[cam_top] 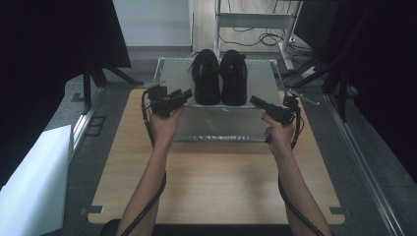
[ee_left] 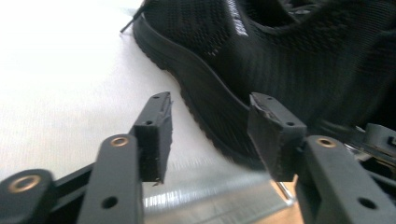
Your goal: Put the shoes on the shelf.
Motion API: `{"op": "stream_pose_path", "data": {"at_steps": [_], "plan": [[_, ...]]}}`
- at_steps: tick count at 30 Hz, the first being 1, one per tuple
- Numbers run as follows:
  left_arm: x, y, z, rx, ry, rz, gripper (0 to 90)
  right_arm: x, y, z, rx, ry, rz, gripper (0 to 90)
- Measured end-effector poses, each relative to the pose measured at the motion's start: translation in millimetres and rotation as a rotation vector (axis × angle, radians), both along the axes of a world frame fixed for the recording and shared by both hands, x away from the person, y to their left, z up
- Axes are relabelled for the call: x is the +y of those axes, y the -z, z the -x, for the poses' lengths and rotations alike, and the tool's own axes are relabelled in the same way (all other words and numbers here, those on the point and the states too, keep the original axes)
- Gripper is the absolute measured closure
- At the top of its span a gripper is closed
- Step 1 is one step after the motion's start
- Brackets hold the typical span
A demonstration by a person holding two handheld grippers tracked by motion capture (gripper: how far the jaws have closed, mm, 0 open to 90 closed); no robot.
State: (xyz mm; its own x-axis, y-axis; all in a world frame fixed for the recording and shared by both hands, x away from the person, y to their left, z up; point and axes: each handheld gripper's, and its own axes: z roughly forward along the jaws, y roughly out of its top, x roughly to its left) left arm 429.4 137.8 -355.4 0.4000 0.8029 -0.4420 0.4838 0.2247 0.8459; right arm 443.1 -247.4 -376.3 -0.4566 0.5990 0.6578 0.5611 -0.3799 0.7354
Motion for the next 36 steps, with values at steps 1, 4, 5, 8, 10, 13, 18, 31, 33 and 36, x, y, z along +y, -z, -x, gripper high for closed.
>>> {"op": "stream_pose_path", "data": {"at_steps": [1, 4, 5, 8, 10, 13, 18, 31, 33, 36], "plan": [[1.7, 2.0, 3.8, -0.007, 0.006, 0.008, 47.1, -1.0, 0.1, 2.7, -0.011, -0.012, 0.005, 65.6], [5.5, 8.4, 12.1, -0.006, 0.045, 0.028, 40.2, -3.5, 1.0, 10.8, -0.038, -0.037, 0.024, 59.8], [6.1, 11.4, 16.6, -0.018, 0.057, 0.027, 38.3, -3.8, 1.5, 13.0, -0.043, -0.040, 0.028, 58.1], [8.2, 13.4, 28.5, -0.041, 0.073, 0.010, 33.7, -5.4, 5.9, 22.4, -0.065, -0.061, 0.052, 53.2], [8.2, 16.1, 36.3, -0.038, 0.091, -0.016, 29.4, -5.8, 9.9, 28.3, -0.080, -0.072, 0.081, 50.0], [8.2, 21.9, 46.4, -0.036, 0.103, -0.059, 25.6, -6.4, 13.6, 34.8, -0.098, -0.084, 0.120, 46.4], [10.2, 31.8, 61.1, -0.034, 0.103, -0.097, 18.7, -8.2, 18.9, 48.0, -0.130, -0.103, 0.207, 37.8], [10.6, 56.0, 105.7, -0.050, 0.084, -0.285, 7.0, -25.6, 37.8, 79.2, -0.127, -0.116, 0.366, 19.6], [11.2, 61.5, 112.1, -0.049, 0.088, -0.309, 5.6, -27.4, 42.8, 84.6, -0.121, -0.128, 0.404, 16.0], [11.4, 70.3, 120.4, -0.044, 0.096, -0.327, 3.3, -28.8, 52.0, 95.0, -0.118, -0.148, 0.467, 14.3]]}}
